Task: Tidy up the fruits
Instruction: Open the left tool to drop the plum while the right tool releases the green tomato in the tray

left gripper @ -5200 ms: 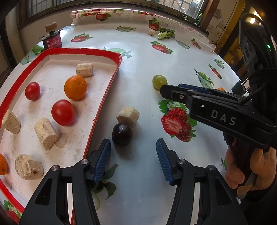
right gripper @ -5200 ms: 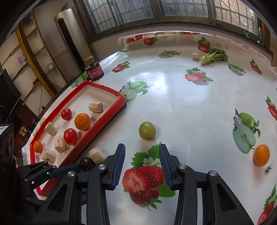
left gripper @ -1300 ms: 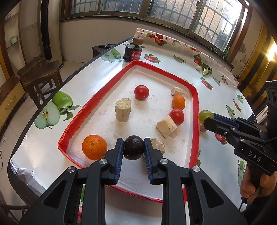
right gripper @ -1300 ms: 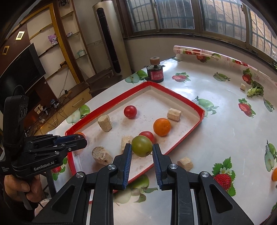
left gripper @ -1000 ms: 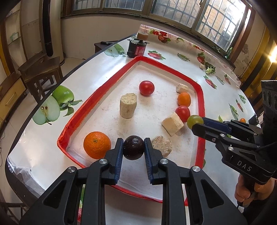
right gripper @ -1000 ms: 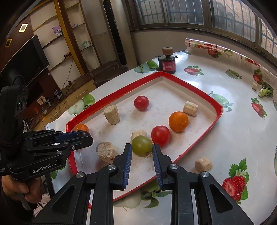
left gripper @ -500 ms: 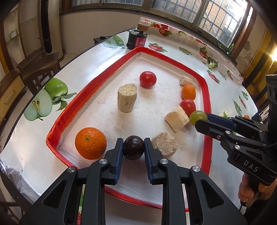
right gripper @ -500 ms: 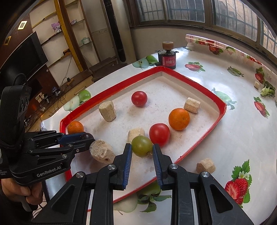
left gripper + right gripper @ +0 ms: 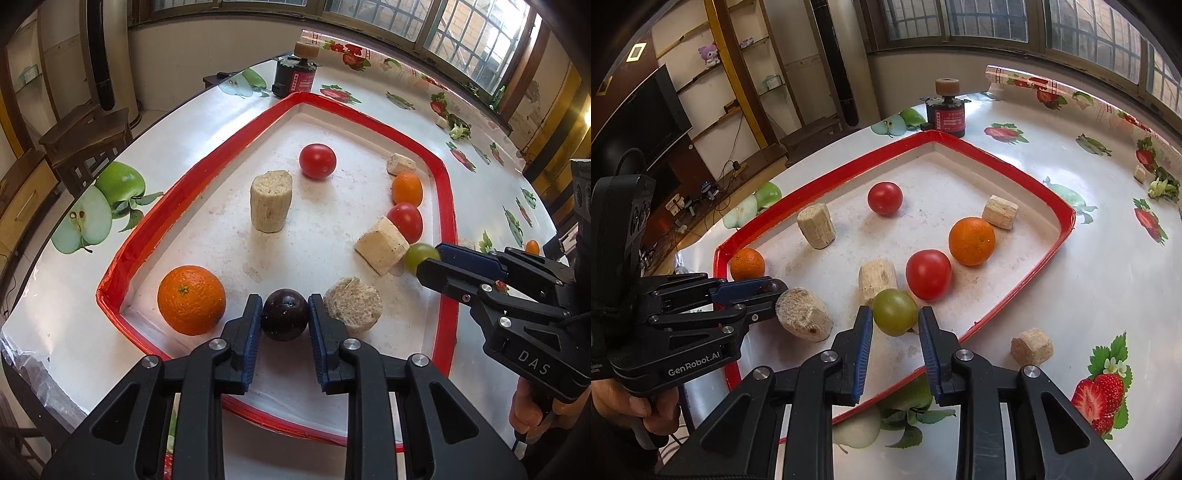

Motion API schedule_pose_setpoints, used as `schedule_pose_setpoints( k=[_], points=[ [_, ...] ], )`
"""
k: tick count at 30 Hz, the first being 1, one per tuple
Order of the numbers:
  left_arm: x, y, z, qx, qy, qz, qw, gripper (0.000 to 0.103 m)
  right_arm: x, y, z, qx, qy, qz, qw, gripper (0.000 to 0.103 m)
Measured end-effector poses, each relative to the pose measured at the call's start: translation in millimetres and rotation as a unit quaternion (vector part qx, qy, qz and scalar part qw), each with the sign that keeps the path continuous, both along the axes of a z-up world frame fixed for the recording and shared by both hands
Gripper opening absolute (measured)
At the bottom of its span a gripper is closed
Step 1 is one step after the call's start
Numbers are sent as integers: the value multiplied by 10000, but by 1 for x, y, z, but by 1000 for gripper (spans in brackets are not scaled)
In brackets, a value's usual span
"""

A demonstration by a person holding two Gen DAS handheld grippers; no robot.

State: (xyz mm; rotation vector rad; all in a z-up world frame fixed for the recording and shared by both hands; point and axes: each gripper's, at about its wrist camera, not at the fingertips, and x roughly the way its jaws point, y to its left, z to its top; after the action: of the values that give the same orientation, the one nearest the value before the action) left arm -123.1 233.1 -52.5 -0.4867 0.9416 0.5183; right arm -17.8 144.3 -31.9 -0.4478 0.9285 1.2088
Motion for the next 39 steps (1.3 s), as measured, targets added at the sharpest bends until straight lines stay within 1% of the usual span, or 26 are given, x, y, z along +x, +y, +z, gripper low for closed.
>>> schedule_pose_setpoints(
  k=[1, 2, 4, 5, 14, 20, 30, 39],
  points=[
    [0, 0, 1, 13, 15, 13, 10000, 25, 0, 0, 1, 8, -8, 11, 10000, 30],
    [-1, -1, 1, 44, 35, 39, 10000, 33, -1, -1, 2, 23, -26, 18, 10000, 35],
    [-3, -2, 4, 103, 9, 63, 9999, 43, -2, -3, 5, 71, -56, 24, 10000, 39],
    [-4, -2, 6, 119, -12, 73, 9999, 45, -2, -4, 6, 93, -56, 23, 9999, 39],
    [-7, -6, 18, 217, -81, 77, 9997, 45, 4, -23, 21, 276, -61, -114, 9995, 39],
    [-5, -13, 26, 228, -177, -6, 9996, 45, 17, -48, 26, 338, -75, -398, 9986, 40],
    [14, -44, 37, 220, -305, -402, 9985, 45, 47, -105, 26, 349, -77, -1054, 9938, 40],
    [38, -82, 50, 216, -445, -881, 9949, 45, 65, -151, 31, 384, -128, -1497, 9879, 40]
  ],
)
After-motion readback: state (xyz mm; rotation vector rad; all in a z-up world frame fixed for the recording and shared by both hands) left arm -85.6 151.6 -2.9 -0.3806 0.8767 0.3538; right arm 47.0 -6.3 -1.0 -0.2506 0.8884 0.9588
